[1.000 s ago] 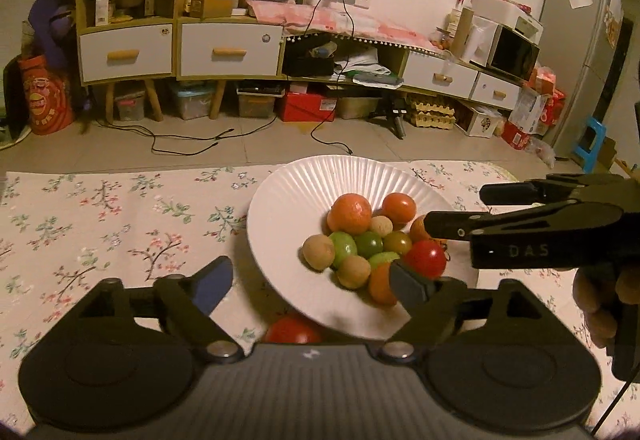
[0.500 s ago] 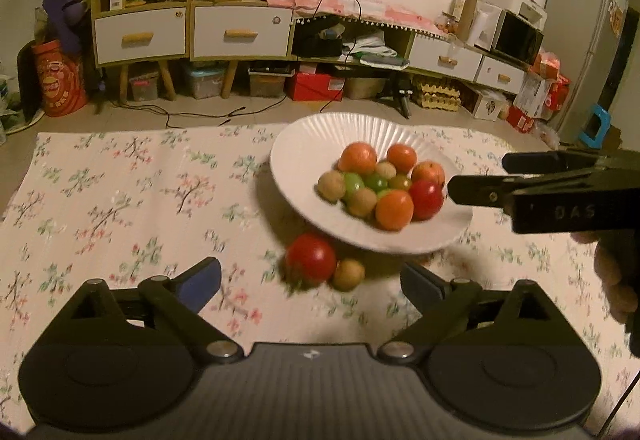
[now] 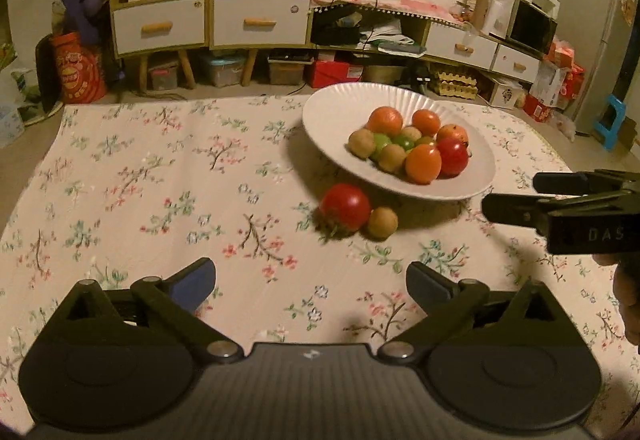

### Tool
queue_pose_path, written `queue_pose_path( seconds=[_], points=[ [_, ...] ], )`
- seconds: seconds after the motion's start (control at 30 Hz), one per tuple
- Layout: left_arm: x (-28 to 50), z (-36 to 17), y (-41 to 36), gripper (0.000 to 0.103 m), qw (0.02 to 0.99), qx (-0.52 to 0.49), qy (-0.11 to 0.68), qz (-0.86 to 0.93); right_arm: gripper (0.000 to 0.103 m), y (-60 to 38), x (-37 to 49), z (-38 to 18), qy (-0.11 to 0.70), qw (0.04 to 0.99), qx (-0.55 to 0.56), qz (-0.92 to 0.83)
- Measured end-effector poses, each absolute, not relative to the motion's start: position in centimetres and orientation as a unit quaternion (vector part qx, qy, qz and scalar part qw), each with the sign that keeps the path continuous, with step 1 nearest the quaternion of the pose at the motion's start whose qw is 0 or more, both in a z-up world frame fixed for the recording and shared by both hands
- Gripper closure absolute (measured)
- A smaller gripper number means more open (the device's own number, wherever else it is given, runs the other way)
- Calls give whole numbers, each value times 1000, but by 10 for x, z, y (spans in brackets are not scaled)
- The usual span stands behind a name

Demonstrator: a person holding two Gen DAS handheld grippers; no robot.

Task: Organize fruits
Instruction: 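Withdraw both open grippers from the plate toward the remaining tomatoes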

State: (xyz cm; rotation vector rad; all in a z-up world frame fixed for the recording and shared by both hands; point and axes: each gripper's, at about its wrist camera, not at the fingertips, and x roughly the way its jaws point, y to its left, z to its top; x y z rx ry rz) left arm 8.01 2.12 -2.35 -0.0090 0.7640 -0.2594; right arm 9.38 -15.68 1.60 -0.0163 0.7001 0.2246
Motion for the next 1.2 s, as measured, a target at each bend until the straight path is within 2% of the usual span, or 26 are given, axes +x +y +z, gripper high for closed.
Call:
queue_pose_path(
  seconds=[0.07,0.33,0.97,1.07,1.2],
  points=[
    [78,-30,22,5,918,-6,376,-125,7,-159,92,15,339,935,-2,105],
    [76,-55,16,5,908,24,401,-119,4,-159,83,-4,358,928,-10,101],
    [97,-62,2,5,923,51,360,-123,0,-142,87,-34,388,914,-52,109],
    [104,-61,-2,9,925,52,355,-129,0,-140,88,-34,385,915,-55,112],
    [111,-60,-4,24,926,57,342,-149,0,-137,87,-34,382,914,-61,120]
  ],
)
